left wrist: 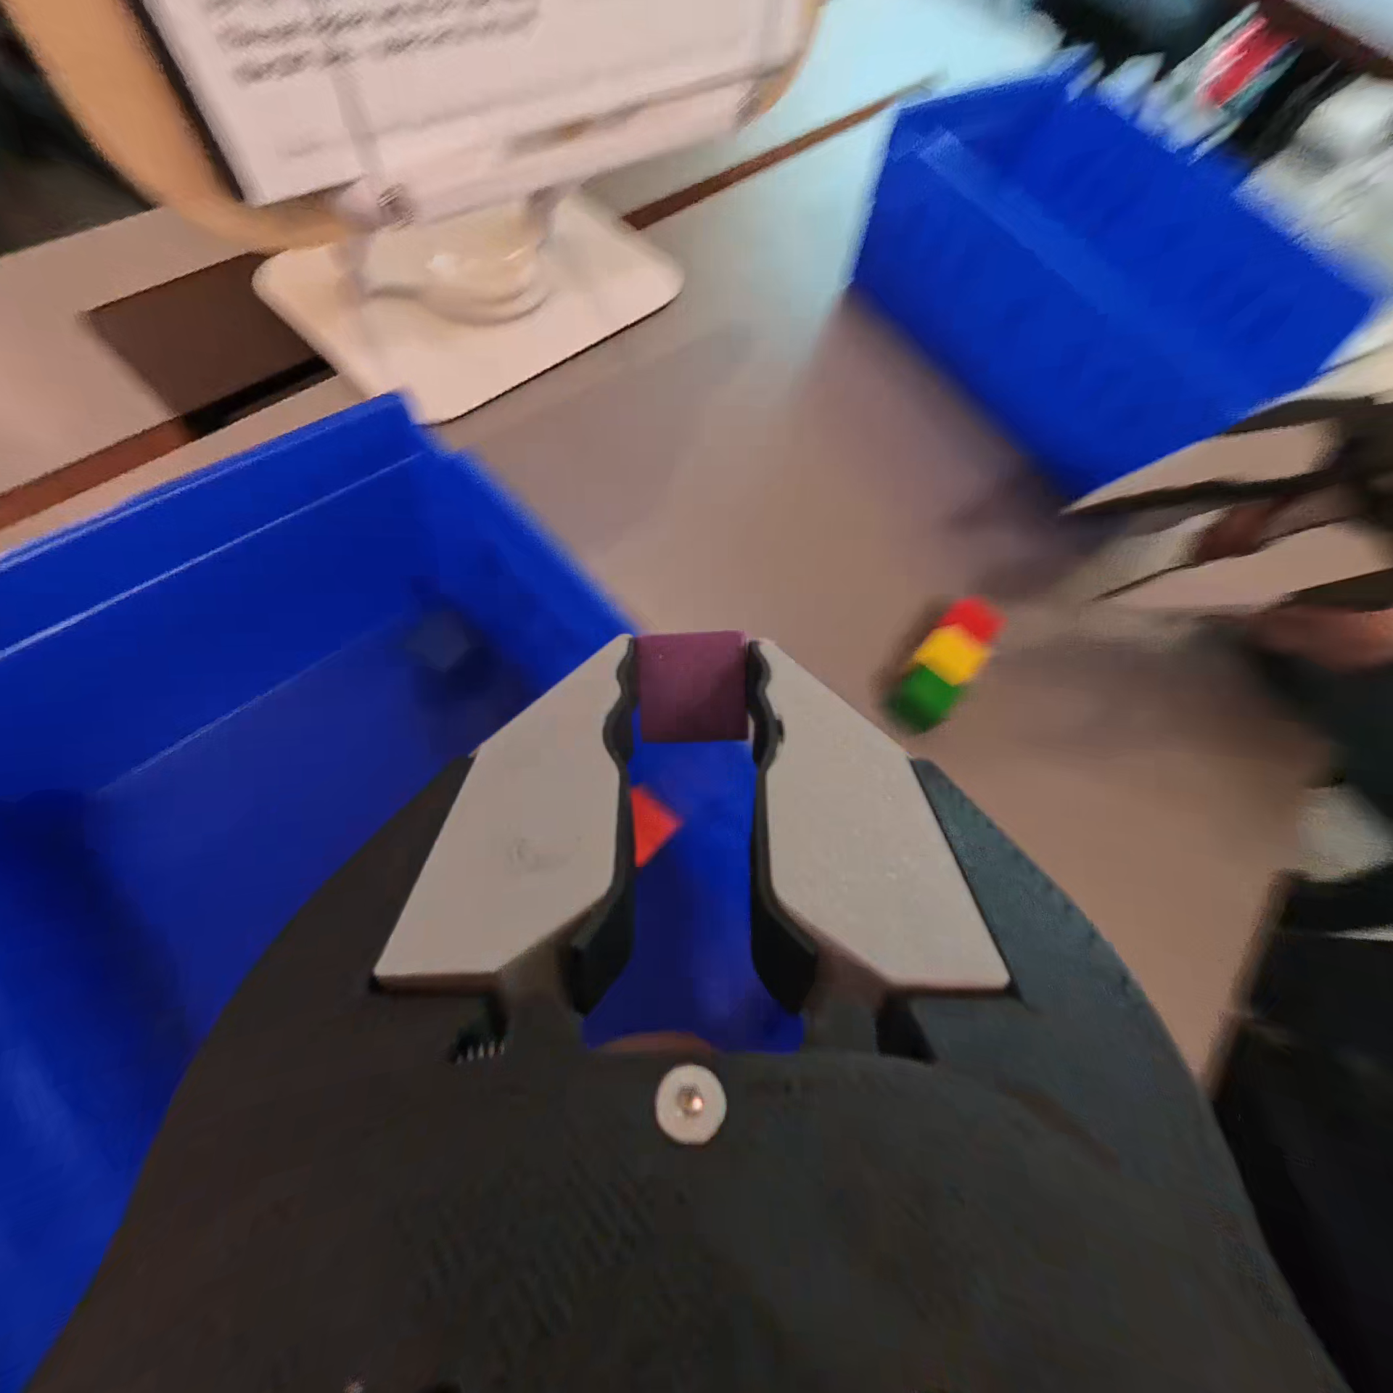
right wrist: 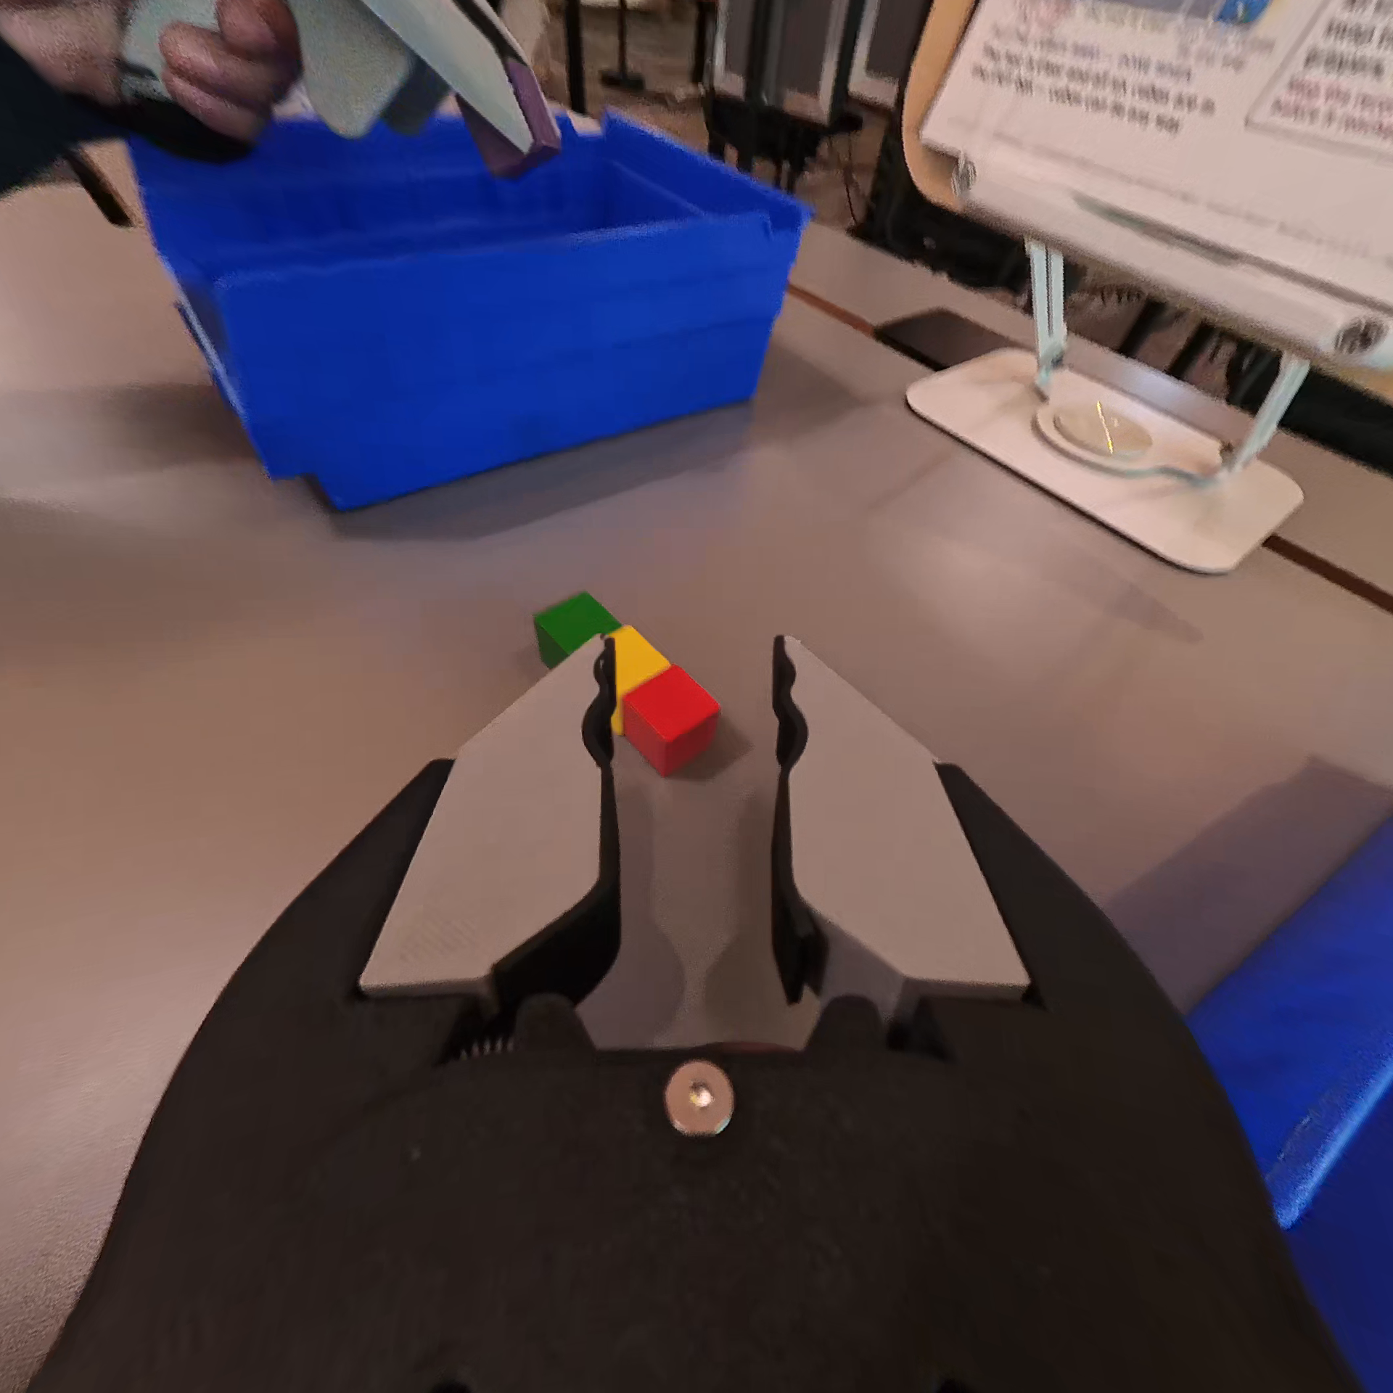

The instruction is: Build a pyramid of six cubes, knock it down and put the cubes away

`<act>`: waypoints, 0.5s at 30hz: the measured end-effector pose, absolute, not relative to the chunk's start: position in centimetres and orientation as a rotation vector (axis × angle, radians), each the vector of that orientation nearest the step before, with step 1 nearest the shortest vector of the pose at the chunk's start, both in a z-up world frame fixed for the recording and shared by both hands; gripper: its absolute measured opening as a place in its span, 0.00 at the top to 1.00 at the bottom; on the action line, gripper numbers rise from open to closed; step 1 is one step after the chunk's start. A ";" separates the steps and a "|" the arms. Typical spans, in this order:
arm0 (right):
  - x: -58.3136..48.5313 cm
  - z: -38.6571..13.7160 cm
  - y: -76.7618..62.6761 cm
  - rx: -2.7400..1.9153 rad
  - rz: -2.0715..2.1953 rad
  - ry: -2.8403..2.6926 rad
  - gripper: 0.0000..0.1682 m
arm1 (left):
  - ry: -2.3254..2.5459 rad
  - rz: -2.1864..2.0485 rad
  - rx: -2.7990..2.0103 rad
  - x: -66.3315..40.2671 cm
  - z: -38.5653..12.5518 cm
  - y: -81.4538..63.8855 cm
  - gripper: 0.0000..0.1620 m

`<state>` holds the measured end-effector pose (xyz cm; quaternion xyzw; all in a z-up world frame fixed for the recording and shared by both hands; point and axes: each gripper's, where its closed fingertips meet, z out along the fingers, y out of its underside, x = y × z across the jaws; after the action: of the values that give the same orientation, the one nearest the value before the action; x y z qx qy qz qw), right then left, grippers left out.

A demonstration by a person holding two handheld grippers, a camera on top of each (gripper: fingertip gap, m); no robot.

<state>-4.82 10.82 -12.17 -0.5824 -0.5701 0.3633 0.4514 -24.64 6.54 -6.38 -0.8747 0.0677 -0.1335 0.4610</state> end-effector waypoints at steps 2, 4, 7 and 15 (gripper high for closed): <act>-5.0 -10.3 9.1 -1.366 0.985 -1.421 0.77 | 0.179 -0.520 -2.053 -20.9 -4.0 5.4 0.84; -5.2 -8.4 6.8 -1.284 1.042 -1.456 0.76 | 0.185 -0.673 -1.953 -17.5 -1.9 4.4 0.84; -5.6 -5.8 3.3 -1.178 1.054 -1.506 0.75 | 0.200 -0.945 -1.827 -12.5 0.3 2.6 0.84; -5.1 -1.3 0.1 -0.983 0.846 -1.427 0.79 | 0.180 -1.304 -1.687 -5.7 1.1 0.1 0.84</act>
<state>-5.10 0.06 -1.33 -0.4187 -0.6080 0.3605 0.5702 -5.71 0.12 1.06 -0.6915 0.0736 -0.5344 0.4804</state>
